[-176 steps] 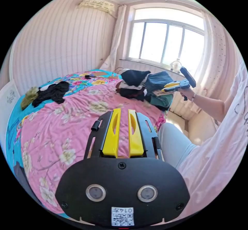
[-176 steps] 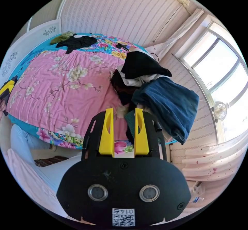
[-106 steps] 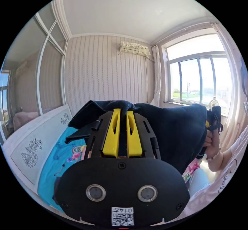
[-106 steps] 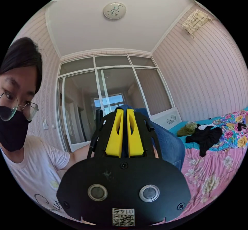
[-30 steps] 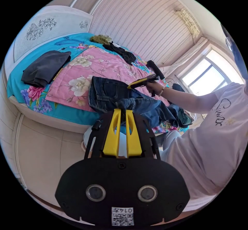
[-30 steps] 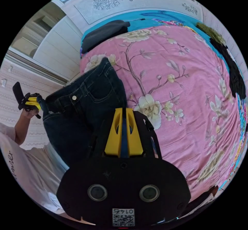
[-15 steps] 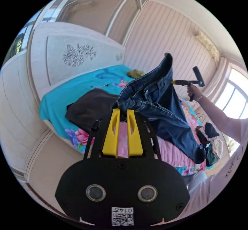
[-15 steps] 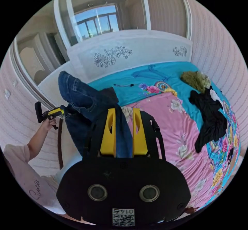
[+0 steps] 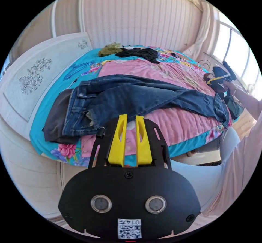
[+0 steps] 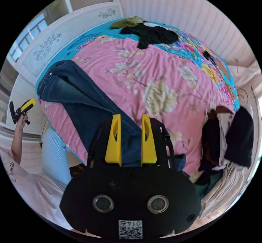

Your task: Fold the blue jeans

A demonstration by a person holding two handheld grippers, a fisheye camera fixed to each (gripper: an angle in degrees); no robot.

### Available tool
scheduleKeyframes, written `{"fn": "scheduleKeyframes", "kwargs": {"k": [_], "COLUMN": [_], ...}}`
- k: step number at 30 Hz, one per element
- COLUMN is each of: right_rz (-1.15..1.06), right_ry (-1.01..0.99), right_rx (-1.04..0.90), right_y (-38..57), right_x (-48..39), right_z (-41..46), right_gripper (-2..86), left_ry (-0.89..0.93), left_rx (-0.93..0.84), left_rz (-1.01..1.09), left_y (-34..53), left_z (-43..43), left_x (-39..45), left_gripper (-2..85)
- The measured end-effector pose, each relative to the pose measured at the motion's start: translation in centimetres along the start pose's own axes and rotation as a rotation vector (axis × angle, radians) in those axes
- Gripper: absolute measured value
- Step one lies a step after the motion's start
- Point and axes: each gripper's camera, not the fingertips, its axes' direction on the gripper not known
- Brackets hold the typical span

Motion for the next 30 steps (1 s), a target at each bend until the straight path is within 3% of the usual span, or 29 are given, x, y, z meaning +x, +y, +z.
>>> {"fn": "scheduleKeyframes", "kwargs": {"k": [4,7,13,16,20,24,27,30], "right_rz": [0.199,0.268,0.37,0.312,0.181,0.226,0.339,0.395], "right_ry": [0.068,0.075,0.05,0.005,-0.212,-0.42,-0.308,-0.227], "right_rx": [-0.077,-0.087,-0.102,0.009,0.234,0.19,0.111,0.138], "right_y": [8.4,11.3,13.3,15.5,22.2,28.7,32.8,34.0], "right_x": [7.0,9.0,12.4,13.3,15.9,19.4,21.4,22.8], "right_z": [-0.6,-0.7,1.5,-1.4,-7.8,-9.6,-9.5,-9.8], "right_gripper": [14.6,18.2,12.9,3.1,1.9,2.4,3.1,5.7], "left_ry": [0.141,0.114,0.048,0.064,0.188,0.298,0.353,0.297], "left_rx": [-0.033,-0.067,-0.272,-0.267,-0.245,-0.318,-0.426,-0.502], "left_rz": [0.2,0.293,0.255,0.311,0.408,0.41,0.337,0.397], "left_y": [-6.7,-11.0,-15.0,-15.8,-14.7,-11.8,-9.7,-10.2], "left_z": [7.6,12.6,22.5,21.8,16.9,14.4,15.4,15.0], "left_x": [9.8,14.5,16.8,17.3,17.6,16.1,14.6,15.1], "left_gripper": [8.5,9.9,7.7,0.2,-0.7,-0.3,2.3,4.8]}}
